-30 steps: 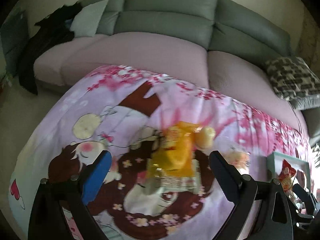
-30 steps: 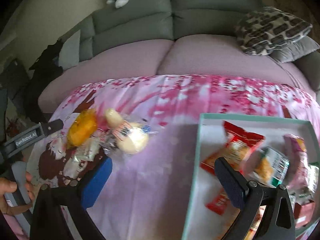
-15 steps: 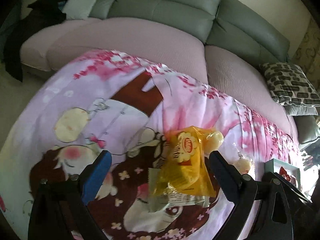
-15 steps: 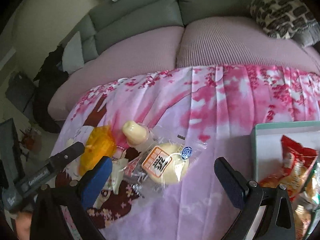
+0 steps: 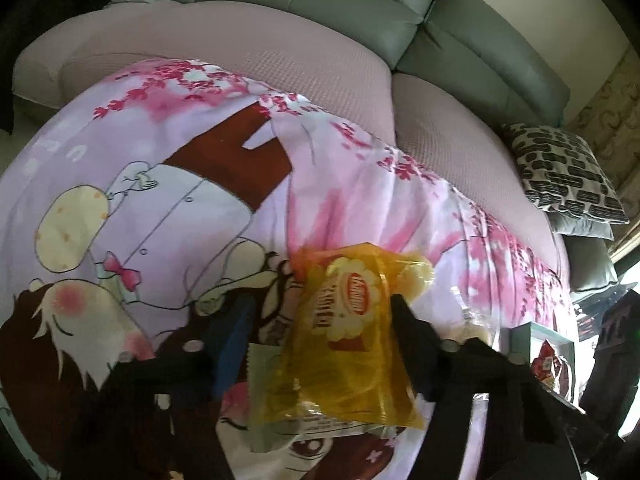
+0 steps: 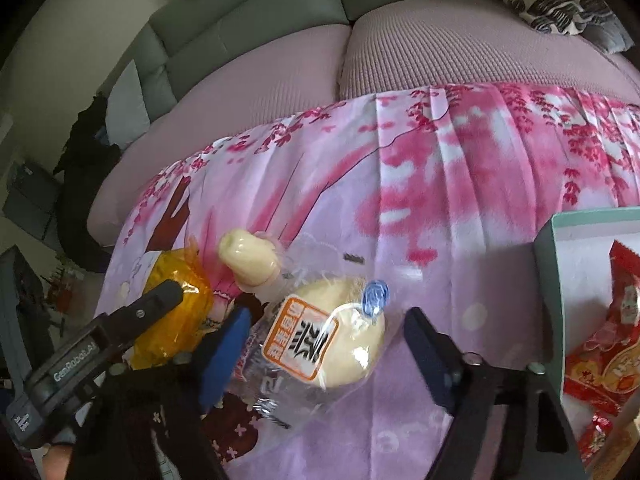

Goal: Organize snacks
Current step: 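Grasp the yellow bread bag with the left tool while the right tool grasps the cream bun, then carry the bread bag and cream bun over the teal lid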

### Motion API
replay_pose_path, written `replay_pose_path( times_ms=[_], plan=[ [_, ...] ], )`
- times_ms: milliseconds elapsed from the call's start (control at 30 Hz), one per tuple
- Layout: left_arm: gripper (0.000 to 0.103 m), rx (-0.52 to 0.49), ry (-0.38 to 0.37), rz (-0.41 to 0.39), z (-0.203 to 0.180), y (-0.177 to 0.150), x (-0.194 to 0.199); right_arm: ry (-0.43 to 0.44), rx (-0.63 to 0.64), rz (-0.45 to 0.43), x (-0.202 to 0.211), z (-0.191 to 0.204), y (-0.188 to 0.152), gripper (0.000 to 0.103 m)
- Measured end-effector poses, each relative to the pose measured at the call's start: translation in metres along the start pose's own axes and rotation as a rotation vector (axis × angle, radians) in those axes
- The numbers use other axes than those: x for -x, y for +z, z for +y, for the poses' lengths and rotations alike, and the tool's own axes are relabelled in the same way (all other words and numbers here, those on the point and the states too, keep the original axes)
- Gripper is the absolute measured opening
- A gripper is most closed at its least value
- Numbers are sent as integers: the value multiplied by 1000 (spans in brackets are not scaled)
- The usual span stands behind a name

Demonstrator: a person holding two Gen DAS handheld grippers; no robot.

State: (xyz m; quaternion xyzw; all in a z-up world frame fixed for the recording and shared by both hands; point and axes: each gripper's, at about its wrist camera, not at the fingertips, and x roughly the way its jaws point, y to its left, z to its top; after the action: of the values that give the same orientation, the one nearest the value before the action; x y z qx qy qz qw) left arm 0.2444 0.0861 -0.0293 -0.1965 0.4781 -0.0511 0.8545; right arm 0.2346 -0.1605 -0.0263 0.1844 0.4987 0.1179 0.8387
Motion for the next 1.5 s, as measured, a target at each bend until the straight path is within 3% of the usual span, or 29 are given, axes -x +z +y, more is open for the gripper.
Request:
replay_pose_path(
  times_ms=[67,200,333,933,1500],
  plan=[
    [50,-1,-24,-2,-3,-1,0,5,0,-3,1,1,-1,67],
    [46,-9,-15,-13,-6,-2,1,14,9,-9,6,1,-3,58],
    [44,-2,-3,-34,-7,-3,8,18,16,-13,14,0,-6,56],
    [44,8,-16,-109,-31,-28,72,11,16,-52,87,-13,-40,55],
    [44,-100,-48,-69,-85,-69,105,-37,-67,-100,160,-60,-84,55]
  ],
)
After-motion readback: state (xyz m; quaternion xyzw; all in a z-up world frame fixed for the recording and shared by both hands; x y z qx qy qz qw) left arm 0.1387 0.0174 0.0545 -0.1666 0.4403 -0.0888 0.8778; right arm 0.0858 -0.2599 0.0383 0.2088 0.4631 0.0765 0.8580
